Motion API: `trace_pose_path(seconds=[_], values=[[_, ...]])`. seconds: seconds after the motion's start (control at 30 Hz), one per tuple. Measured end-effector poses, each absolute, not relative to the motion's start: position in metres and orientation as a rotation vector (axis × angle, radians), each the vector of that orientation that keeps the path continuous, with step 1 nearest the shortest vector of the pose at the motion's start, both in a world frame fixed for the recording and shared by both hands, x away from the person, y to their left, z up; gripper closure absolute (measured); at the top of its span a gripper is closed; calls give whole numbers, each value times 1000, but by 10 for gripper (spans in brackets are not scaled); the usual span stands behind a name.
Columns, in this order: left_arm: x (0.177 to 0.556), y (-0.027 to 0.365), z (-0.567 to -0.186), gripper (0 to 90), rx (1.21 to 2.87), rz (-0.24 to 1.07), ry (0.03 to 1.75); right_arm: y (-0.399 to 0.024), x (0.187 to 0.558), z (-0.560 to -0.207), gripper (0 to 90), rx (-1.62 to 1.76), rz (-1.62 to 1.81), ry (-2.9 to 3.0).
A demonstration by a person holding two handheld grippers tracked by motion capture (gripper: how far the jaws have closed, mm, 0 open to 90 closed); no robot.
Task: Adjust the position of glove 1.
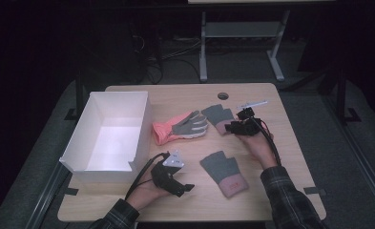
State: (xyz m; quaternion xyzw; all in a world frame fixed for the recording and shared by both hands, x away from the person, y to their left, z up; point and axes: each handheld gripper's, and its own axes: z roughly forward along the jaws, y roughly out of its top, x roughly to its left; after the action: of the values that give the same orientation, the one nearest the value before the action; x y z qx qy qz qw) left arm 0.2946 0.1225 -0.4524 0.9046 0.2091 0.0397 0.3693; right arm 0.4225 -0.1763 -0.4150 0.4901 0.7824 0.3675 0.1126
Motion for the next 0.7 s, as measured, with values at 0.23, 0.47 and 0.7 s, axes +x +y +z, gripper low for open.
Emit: trace_pose_path(seconds=[0.23, 0.47, 0.7], values=[[294, 120, -453, 141, 2305, 86, 546, -167, 450, -417, 669, 1441, 988, 2303], [293, 121, -452, 141, 2299, 85, 542, -155, 479, -423, 677, 1500, 927, 2307], [295, 122, -452, 142, 2307, 88, 532, -158, 495, -443, 680, 1580, 873, 2299]])
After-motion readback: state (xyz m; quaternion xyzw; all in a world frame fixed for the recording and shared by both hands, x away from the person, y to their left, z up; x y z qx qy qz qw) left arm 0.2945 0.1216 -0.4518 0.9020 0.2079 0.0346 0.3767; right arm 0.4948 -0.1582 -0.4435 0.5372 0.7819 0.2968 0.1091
